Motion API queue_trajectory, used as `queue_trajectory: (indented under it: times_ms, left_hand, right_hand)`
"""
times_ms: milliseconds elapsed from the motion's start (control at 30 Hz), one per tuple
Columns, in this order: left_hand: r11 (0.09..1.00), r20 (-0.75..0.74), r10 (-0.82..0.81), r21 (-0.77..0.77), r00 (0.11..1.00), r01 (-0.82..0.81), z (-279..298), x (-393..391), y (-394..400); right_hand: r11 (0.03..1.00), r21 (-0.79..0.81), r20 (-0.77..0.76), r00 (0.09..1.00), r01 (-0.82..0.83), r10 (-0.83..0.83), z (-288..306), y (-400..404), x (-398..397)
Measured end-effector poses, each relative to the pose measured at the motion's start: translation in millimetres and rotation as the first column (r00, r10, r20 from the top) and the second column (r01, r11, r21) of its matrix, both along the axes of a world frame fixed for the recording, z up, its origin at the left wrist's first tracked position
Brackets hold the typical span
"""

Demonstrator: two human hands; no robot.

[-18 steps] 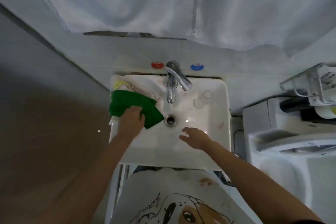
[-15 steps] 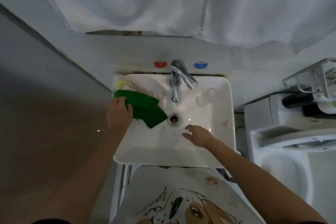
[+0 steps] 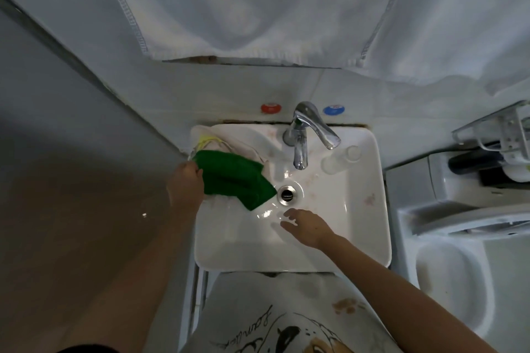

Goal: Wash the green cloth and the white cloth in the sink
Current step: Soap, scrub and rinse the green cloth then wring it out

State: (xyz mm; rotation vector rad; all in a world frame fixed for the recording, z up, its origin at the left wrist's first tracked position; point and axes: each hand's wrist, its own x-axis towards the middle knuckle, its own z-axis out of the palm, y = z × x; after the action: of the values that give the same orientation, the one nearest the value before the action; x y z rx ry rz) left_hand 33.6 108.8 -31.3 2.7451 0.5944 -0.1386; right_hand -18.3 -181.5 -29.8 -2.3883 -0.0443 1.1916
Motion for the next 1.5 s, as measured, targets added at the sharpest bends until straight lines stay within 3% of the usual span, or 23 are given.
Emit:
queue_trajectory:
  times_ms: [100, 200, 233, 300, 333, 433, 533, 767, 933, 1067, 1167, 1233, 1333, 1500]
  left_hand:
    - [0.993, 0.199, -0.111, -0.028, 0.974, 0.118, 8, -6, -3]
    - [0.944, 0.453, -0.320, 0.082, 0.832, 0.319, 27, -22, -17]
    - [0.912, 0.511, -0.400, 0.139, 0.761, 0.387, 34, -28, -25]
    - [0.860, 0.586, -0.493, 0.216, 0.643, 0.462, 48, -41, -45]
    - [0.846, 0.613, -0.507, 0.220, 0.606, 0.485, 53, -46, -55]
    - [0.798, 0.658, -0.540, 0.200, 0.525, 0.569, 55, -56, -84]
    - [0.749, 0.670, -0.567, 0.175, 0.480, 0.640, 51, -64, -106]
    - [0.727, 0.619, -0.573, 0.082, 0.537, 0.681, 38, -71, -132]
    - [0.777, 0.553, -0.450, -0.143, 0.701, 0.613, 38, -66, -147]
    - [0.769, 0.485, -0.316, -0.372, 0.815, 0.520, 45, -58, -159]
    - [0.736, 0.356, -0.201, -0.560, 0.913, 0.380, 43, -48, -159]
    - [0.684, 0.197, -0.200, -0.673, 0.960, 0.281, 40, -41, -157]
    - [0.512, -0.007, -0.279, -0.847, 0.960, 0.142, 43, -33, -158]
    - [0.356, -0.085, -0.271, -0.934, 0.959, 0.018, 50, -26, -165]
  right_hand:
    - [0.999, 0.040, 0.034, 0.999, 0.016, -0.018, 6, 9, -1]
    - [0.965, 0.176, 0.042, 0.978, 0.193, -0.203, 15, 21, 2]
    - [0.903, 0.272, -0.024, 0.941, 0.332, -0.339, 21, 27, 4]
    - [0.657, 0.400, -0.289, 0.769, 0.638, -0.571, 38, 40, 10]
    - [0.538, 0.405, -0.417, 0.673, 0.739, -0.611, 46, 45, 13]
    - [0.319, 0.400, -0.655, 0.511, 0.859, -0.556, 57, 53, 17]
    - [0.204, 0.431, -0.713, 0.470, 0.879, -0.521, 57, 49, 14]
    - [0.136, 0.454, -0.626, 0.423, 0.881, -0.655, 50, 18, 13]
    - [0.109, 0.494, -0.589, 0.424, 0.863, -0.688, 58, 1, 19]
    - [0.089, 0.498, -0.568, 0.402, 0.863, -0.718, 60, -9, 24]
    - [0.094, 0.484, -0.560, 0.391, 0.870, -0.731, 60, -17, 25]
    - [0.113, 0.474, -0.560, 0.397, 0.874, -0.727, 62, -22, 26]
    - [0.173, 0.465, -0.553, 0.438, 0.868, -0.709, 64, -25, 28]
    - [0.331, 0.477, -0.477, 0.556, 0.814, -0.680, 65, -20, 33]
